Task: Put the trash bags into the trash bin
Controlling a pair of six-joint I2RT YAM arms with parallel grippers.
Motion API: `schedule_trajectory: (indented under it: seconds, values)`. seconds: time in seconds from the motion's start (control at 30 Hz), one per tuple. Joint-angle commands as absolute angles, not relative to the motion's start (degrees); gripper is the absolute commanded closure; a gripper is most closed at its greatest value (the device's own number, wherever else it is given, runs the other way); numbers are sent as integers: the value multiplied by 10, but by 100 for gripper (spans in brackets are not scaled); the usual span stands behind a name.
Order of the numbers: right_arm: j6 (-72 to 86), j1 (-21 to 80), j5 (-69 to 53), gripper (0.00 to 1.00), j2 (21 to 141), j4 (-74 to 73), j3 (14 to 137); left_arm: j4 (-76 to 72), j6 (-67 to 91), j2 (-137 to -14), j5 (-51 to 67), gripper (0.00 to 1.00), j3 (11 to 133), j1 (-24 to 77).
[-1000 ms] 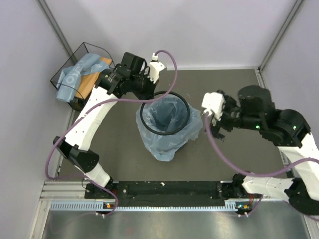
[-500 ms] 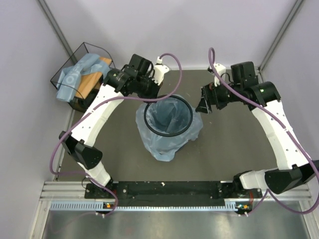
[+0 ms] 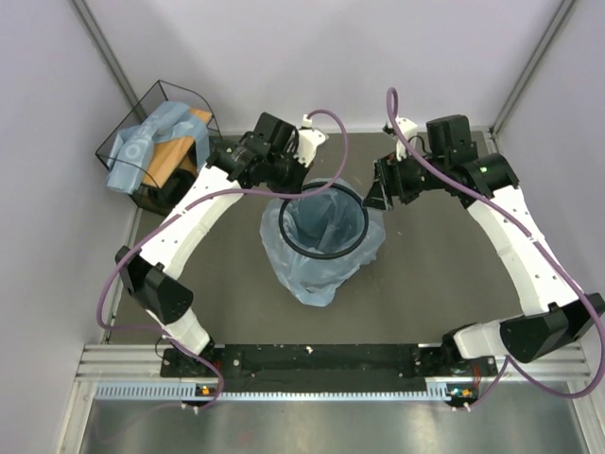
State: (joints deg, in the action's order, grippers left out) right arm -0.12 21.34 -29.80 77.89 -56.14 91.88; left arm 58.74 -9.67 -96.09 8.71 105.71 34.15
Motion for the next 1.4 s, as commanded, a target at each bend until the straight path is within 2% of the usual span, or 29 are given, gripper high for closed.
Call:
schedule_trajectory:
  seconds: [0.0, 0.5, 0.7, 1.03, 1.13, 1.37]
  values:
    - [3, 224, -307, 30, 782, -529, 910, 558, -82, -943, 76, 100, 1048, 348]
    - [-6, 227, -316, 31, 788, -525, 909, 620, -109, -947, 91, 100, 1137, 349]
    - [-10, 227, -313, 31, 794, -521, 908, 614, -107, -951, 98, 100, 1114, 351]
    - [-16, 227, -307, 37, 808, -518, 896, 577, -100, -942, 73, 100, 1040, 361]
    - [-18, 227, -307, 42, 810, -510, 888, 571, -96, -939, 66, 100, 1038, 360]
    - [-18, 227, -316, 42, 805, -507, 889, 576, -98, -928, 66, 100, 1078, 360]
